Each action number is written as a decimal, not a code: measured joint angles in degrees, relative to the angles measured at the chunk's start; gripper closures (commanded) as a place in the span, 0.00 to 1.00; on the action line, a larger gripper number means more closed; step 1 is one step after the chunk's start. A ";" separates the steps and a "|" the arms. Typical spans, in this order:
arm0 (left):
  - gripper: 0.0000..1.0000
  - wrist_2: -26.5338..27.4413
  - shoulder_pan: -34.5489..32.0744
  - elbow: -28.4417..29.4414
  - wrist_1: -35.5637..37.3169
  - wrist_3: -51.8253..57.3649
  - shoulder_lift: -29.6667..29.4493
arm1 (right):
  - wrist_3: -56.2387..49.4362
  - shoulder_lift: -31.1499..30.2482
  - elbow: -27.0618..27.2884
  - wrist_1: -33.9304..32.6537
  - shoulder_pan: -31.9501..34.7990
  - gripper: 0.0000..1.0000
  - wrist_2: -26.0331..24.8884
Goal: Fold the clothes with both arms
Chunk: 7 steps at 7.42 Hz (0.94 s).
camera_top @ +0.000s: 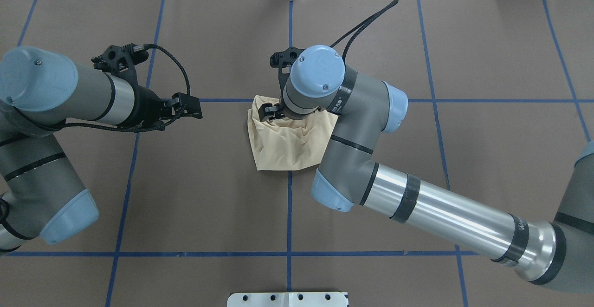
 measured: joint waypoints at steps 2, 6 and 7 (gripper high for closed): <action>0.01 -0.03 0.01 -0.08 -0.06 0.02 0.62 | -5.93 1.25 -2.96 0.32 -1.09 0.01 -3.52; 0.01 -0.03 -0.07 -0.13 -0.09 0.08 0.93 | -7.53 7.48 -13.03 0.98 -0.97 0.01 -6.46; 0.01 -0.01 -0.09 -0.12 -0.09 0.10 0.95 | -7.58 7.97 -15.10 2.05 -0.52 0.01 -6.93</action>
